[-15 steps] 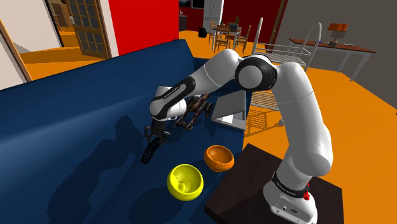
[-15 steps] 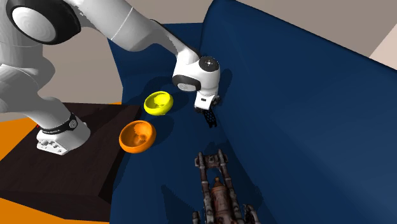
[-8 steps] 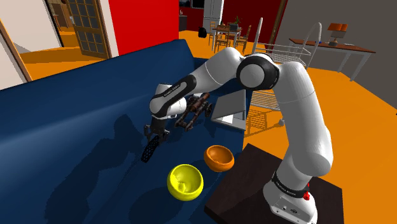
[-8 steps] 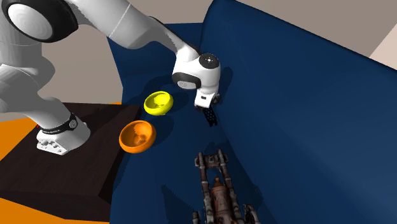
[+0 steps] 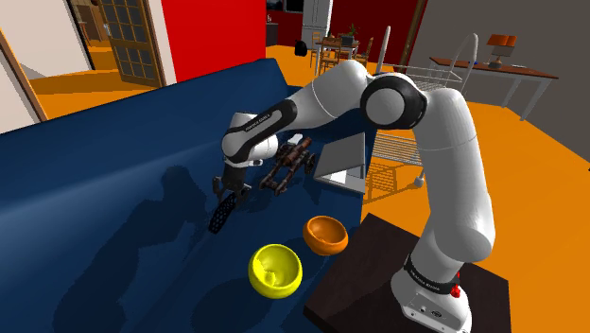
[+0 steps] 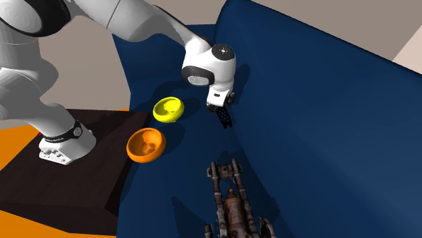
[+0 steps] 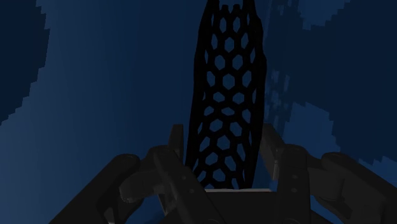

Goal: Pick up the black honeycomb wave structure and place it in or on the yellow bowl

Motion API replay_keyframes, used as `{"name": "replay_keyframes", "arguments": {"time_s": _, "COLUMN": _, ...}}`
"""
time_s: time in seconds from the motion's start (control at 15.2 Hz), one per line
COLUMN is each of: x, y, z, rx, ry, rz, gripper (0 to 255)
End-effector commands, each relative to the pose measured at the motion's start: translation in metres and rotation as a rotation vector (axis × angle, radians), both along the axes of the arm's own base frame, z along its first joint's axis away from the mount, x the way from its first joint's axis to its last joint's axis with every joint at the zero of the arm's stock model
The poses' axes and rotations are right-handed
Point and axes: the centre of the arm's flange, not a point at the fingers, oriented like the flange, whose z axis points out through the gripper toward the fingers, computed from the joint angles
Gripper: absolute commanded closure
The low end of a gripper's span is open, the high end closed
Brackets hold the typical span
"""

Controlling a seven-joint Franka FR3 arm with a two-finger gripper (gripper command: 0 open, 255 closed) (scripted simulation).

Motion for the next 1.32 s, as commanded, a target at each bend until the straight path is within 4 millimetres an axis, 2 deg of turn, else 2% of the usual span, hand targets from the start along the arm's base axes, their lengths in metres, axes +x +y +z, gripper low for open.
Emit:
{"name": "replay_keyframes", "arguments": {"time_s": 0.0, "x": -0.001, "y": 0.000, "z": 0.012, "rx": 0.000, "ry": 0.000, "rz": 0.000, "gripper": 255}}
{"name": "replay_keyframes", "arguments": {"time_s": 1.25, "x": -0.001, "y": 0.000, "z": 0.112, "rx": 0.000, "ry": 0.000, "rz": 0.000, "gripper": 255}}
